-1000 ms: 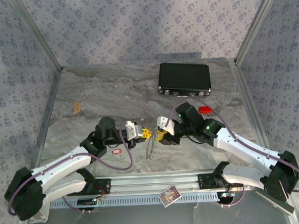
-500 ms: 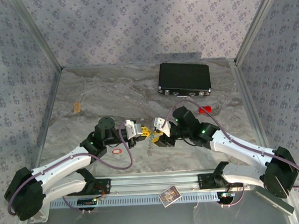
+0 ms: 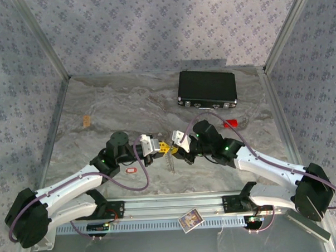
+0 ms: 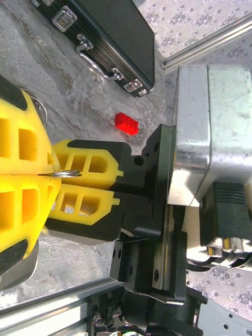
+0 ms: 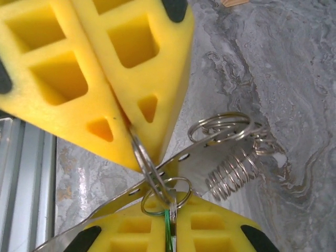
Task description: Put the keys on the keyring
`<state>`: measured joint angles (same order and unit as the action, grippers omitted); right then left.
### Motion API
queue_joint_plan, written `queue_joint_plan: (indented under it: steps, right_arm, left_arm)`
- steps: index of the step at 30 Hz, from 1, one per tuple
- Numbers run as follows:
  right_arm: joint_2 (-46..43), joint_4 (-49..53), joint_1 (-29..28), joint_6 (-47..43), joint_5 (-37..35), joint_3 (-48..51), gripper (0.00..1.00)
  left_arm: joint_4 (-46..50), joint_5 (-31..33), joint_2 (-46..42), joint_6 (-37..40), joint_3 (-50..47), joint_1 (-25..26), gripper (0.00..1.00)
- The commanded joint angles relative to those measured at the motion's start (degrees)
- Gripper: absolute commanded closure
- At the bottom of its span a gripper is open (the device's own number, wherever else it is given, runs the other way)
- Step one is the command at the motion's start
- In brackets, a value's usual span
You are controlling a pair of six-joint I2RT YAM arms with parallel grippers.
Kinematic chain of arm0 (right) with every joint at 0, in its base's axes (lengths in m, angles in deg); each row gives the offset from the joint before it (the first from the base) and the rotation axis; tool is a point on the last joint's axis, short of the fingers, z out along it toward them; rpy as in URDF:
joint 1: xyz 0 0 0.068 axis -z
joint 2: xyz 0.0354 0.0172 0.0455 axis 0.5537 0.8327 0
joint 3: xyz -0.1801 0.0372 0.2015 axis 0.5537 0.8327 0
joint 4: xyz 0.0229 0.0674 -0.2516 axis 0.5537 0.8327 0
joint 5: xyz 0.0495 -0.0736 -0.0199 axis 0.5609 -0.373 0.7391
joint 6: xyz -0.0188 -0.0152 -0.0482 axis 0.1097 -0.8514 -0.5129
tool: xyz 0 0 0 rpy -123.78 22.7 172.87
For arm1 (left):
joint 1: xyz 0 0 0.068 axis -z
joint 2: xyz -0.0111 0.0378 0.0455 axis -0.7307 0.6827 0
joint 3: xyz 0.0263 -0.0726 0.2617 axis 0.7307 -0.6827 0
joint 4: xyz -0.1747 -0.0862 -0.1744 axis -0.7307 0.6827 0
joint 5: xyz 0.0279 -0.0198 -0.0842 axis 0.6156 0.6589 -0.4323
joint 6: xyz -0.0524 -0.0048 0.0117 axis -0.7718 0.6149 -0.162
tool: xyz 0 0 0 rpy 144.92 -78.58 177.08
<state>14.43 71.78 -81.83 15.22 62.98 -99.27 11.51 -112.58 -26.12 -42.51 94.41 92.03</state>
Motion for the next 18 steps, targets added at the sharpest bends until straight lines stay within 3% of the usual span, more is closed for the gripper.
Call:
queue_joint_plan:
  steps: [1,9,18]
  right_arm:
    - [-1.19,2.87,-0.40,-1.22,-1.80,-1.74,0.93]
    - [-3.68,9.39,-0.40,-5.72,-5.12,-6.74,1.00]
    - [-4.94,15.56,-0.67,-8.65,-9.29,-10.45,1.00]
  left_arm:
    - [-0.76,-0.12,-0.61,-0.03,0.69,0.12,1.00]
    - [4.46,1.57,-1.03,1.79,1.62,0.17,1.00]
    - [6.63,2.52,-1.15,2.86,1.98,0.18,1.00]
